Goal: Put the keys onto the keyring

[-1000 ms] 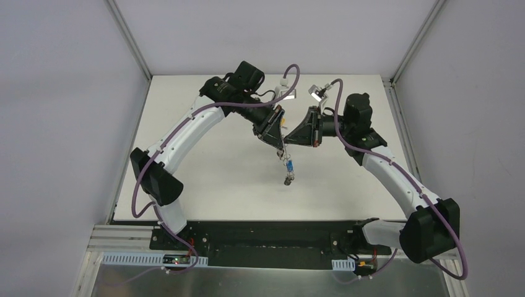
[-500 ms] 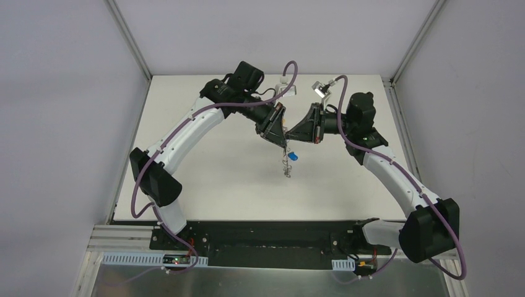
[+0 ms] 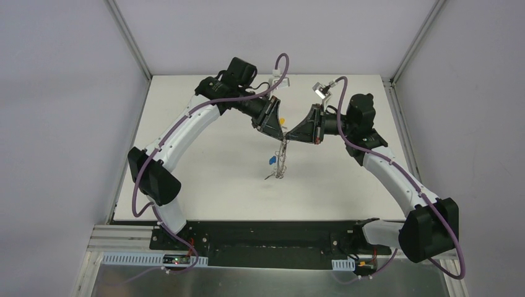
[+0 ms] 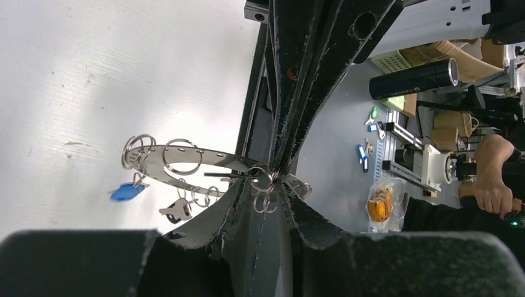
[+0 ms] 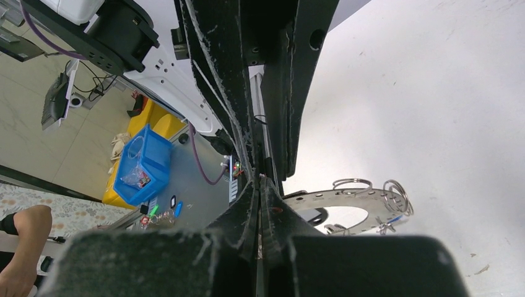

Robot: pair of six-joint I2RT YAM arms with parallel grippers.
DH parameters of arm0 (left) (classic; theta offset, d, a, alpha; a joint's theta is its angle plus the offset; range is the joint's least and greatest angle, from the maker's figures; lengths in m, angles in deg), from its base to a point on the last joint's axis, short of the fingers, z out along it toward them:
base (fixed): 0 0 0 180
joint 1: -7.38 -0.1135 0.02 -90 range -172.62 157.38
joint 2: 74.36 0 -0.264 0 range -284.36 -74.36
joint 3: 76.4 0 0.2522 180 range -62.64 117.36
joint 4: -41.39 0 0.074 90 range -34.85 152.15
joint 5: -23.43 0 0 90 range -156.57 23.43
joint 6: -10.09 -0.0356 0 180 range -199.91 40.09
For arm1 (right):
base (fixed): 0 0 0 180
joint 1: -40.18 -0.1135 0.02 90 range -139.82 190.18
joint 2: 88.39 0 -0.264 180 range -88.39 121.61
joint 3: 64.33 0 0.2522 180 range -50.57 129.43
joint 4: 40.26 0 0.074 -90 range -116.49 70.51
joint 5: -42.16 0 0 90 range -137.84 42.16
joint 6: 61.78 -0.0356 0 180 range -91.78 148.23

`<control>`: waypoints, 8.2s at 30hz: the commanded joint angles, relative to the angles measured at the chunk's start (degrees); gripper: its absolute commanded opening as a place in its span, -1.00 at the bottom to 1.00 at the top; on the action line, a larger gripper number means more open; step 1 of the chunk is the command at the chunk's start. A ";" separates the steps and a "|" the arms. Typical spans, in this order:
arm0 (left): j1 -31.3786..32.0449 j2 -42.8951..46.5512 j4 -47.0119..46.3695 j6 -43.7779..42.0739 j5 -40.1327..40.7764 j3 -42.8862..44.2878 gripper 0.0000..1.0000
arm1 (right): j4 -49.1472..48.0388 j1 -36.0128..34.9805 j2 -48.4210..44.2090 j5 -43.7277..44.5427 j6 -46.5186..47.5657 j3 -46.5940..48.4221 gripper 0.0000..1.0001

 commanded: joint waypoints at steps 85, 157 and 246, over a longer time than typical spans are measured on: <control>6.67 -9.51 28.95 -14.97 7.38 19.87 -1.00 | 15.95 -6.01 -0.41 -1.36 21.61 3.66 -0.50; 0.54 0.62 -2.93 4.02 -5.06 -1.55 -1.00 | -6.07 2.03 -3.37 -2.44 0.33 -2.27 -1.00; 1.43 3.26 8.69 -19.41 -3.76 2.73 -0.33 | 6.47 -0.70 -2.51 -5.01 10.53 4.22 -1.00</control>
